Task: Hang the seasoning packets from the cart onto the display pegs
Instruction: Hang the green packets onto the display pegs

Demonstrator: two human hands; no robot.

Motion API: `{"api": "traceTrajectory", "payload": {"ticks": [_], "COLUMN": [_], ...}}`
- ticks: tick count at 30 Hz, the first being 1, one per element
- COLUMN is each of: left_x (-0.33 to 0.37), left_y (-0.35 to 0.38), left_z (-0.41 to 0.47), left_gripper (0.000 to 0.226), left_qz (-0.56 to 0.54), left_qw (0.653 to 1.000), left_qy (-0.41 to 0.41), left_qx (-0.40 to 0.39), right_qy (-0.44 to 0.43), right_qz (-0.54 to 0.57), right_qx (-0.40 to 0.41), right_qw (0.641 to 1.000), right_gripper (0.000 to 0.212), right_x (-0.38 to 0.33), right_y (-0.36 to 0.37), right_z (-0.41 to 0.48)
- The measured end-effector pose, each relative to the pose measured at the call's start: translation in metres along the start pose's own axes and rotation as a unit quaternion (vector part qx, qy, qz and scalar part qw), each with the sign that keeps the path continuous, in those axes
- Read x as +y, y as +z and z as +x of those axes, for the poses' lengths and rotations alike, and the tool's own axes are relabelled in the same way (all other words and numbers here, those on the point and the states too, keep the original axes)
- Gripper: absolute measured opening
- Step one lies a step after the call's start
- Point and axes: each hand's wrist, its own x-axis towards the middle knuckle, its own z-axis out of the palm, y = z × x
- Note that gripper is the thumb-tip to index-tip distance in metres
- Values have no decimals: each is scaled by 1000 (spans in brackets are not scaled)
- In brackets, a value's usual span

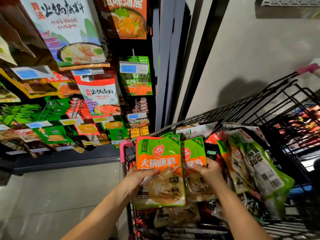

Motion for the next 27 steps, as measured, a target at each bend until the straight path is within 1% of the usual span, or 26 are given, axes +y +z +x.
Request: {"api": "traceTrajectory", "payload": {"ticks": [2,3,5,7,10,12,14,17,19,21,22,24,26,27], "left_x": [0,1,5,9,8,6,9,22,31,42,47,56,65,68], "left_y": [1,1,4,8,12,12,9,2,-11,-27,-35,-55,-79,-95], "left_z": [-1,0,2,1,-4,-10,-17,-32,-43,-57,-64,-79,-95,-102], "left_gripper": [54,52,54,63,77,74,66,61,67,70,67,58,49,50], "left_qz": [-3,-1,15,27,38,31,19,-5,-19,-40,-54,-83,-113,-123], "left_qw": [1000,999,998,999,999,999,998,997,996,996,996,993,990,988], "left_qy": [-29,-41,-54,-35,13,40,65,81,84,74,74,81,88,95], "left_qx": [-8,-12,-20,-14,-7,-9,-12,-12,-18,-29,-25,-17,-1,6], "right_qy": [-18,-23,-14,-15,-45,-71,-91,-112,-131,-150,-165,-196,-214,-223], "right_qz": [22,36,56,75,65,54,51,37,46,59,65,89,90,76], "right_qx": [2,6,14,14,7,9,13,12,14,28,33,41,50,52], "right_qw": [1000,999,998,997,997,996,994,993,990,987,983,976,971,971], "right_gripper": [16,19,20,18,14,14,15,18,18,14,12,20,18,17], "right_x": [-1,-2,0,1,-5,-11,-20,-46,-70,-94,-108,-134,-160,-174], "right_y": [5,7,12,13,10,10,11,13,15,18,20,30,47,57], "right_z": [-10,-14,-19,-21,-24,-29,-35,-47,-60,-71,-76,-83,-90,-95]}}
